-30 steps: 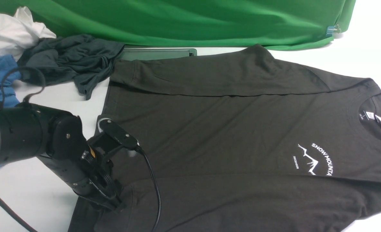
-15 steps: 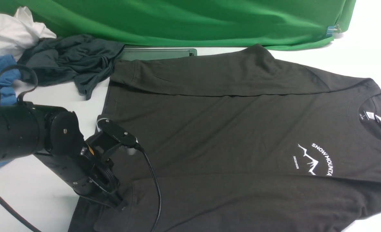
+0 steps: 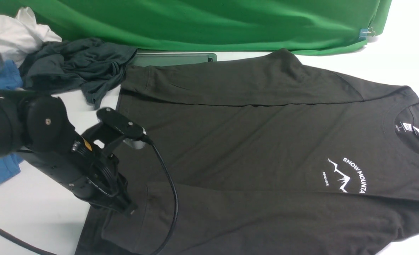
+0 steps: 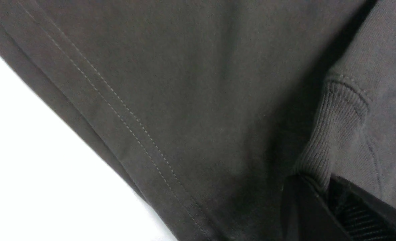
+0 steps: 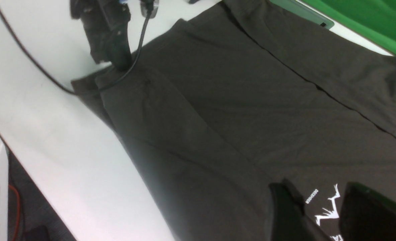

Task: Fold a long-sleeved shirt on a white desktop.
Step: 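Grasp the left edge of the dark T-shirt lying flat on the table, then fold the left side of the black T-shirt inward over its body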

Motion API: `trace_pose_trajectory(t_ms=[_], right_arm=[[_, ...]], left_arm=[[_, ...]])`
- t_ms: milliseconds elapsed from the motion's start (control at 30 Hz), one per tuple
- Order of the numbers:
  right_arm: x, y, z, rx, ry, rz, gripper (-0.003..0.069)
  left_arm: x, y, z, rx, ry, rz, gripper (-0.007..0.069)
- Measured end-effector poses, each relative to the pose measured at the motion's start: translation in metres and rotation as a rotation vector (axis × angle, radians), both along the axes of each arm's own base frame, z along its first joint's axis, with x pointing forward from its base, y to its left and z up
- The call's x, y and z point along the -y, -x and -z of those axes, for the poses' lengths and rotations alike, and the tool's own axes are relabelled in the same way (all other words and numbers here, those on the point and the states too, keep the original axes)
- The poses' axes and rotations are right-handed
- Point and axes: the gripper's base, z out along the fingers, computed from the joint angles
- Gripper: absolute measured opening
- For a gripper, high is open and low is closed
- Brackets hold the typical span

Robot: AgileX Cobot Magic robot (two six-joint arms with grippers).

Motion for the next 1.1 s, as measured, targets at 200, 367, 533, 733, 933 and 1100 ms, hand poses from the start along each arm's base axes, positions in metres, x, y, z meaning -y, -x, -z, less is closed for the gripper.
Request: trace_pose_trajectory(t_ms=[200, 367, 533, 733, 933, 1100], right_arm=[[-0.001, -0.003, -0.004, 0.025, -0.051, 0.034, 0.0227], [-0.001, -0.005, -0.008, 0.063, -0.081, 0.049, 0.0117], [-0.001, -0.006, -0.008, 0.062, -0.093, 0.057, 0.0022], [-0.001, -0.006, -0.008, 0.061, -0.095, 0.059, 0.0019], [-0.001, -0.006, -0.008, 0.061, -0.095, 0.059, 0.002], [-0.001, -0.006, -0.008, 0.061, -0.095, 0.059, 0.0022]], left_arm=[[0.001, -0.003, -0.008, 0.028, 0.015, -0.026, 0.0049], [0.003, -0.012, -0.023, 0.073, 0.032, -0.036, 0.0049], [0.006, -0.02, -0.037, 0.107, 0.044, -0.035, 0.0049], [0.007, -0.026, -0.048, 0.142, 0.055, -0.036, 0.0049], [0.008, -0.027, -0.049, 0.15, 0.058, -0.038, 0.0049], [0.008, -0.029, -0.051, 0.171, 0.063, -0.04, 0.0049]])
